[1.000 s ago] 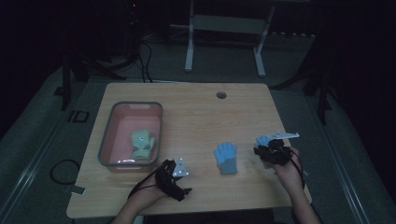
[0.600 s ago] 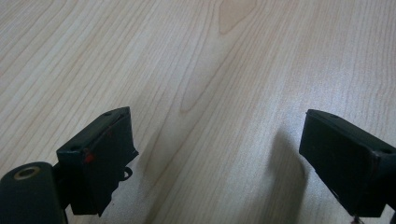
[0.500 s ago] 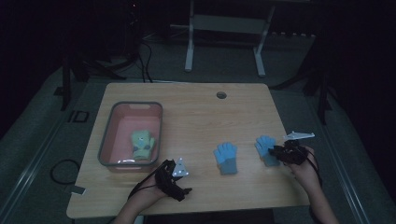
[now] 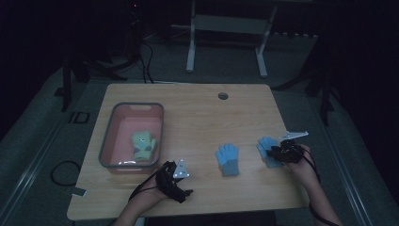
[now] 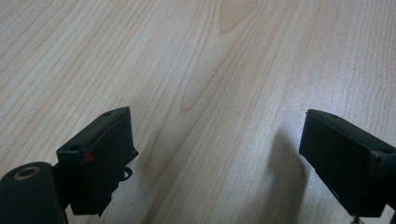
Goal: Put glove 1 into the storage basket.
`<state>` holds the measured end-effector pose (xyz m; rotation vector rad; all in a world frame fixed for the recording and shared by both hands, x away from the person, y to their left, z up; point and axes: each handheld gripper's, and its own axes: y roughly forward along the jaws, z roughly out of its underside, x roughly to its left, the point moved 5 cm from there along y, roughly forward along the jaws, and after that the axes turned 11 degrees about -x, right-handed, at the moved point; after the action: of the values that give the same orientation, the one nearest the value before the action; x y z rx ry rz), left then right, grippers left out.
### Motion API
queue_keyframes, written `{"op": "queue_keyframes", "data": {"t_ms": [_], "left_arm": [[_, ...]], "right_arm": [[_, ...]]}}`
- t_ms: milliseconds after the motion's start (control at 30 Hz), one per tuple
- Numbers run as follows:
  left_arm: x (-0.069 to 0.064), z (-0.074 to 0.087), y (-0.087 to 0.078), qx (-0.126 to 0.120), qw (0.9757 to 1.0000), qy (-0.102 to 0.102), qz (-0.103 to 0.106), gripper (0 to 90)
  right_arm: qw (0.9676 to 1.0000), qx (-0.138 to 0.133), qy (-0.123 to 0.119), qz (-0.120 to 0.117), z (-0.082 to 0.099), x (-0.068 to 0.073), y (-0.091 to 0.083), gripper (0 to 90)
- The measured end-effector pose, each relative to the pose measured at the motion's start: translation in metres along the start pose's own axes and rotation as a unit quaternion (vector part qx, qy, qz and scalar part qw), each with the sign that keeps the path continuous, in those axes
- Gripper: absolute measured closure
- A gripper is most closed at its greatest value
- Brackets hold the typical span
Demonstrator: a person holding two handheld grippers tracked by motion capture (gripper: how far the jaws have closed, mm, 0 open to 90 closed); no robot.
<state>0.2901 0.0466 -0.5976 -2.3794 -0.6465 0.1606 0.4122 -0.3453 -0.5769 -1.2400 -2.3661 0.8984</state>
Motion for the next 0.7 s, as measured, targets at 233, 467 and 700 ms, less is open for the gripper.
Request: {"op": "queue_keyframes", "data": {"t_ms": [233, 467, 700], "left_arm": [[0.0, 0.0, 0.0, 0.002, 1.0, 0.003, 0.0, 10.5], [0.001, 0.0, -0.001, -0.001, 1.0, 0.003, -0.003, 10.5], [0.0, 0.0, 0.0, 0.001, 1.0, 0.005, -0.003, 10.5]], "right_arm": [[0.9997, -0.003, 0.008, 0.022, 0.001, 0.008, 0.002, 82.4], [0.9984, -0.011, 0.028, 0.047, -0.008, 0.017, -0.007, 85.3], [0.9975, -0.031, 0.047, 0.041, -0.022, 0.041, -0.03, 85.6]]}}
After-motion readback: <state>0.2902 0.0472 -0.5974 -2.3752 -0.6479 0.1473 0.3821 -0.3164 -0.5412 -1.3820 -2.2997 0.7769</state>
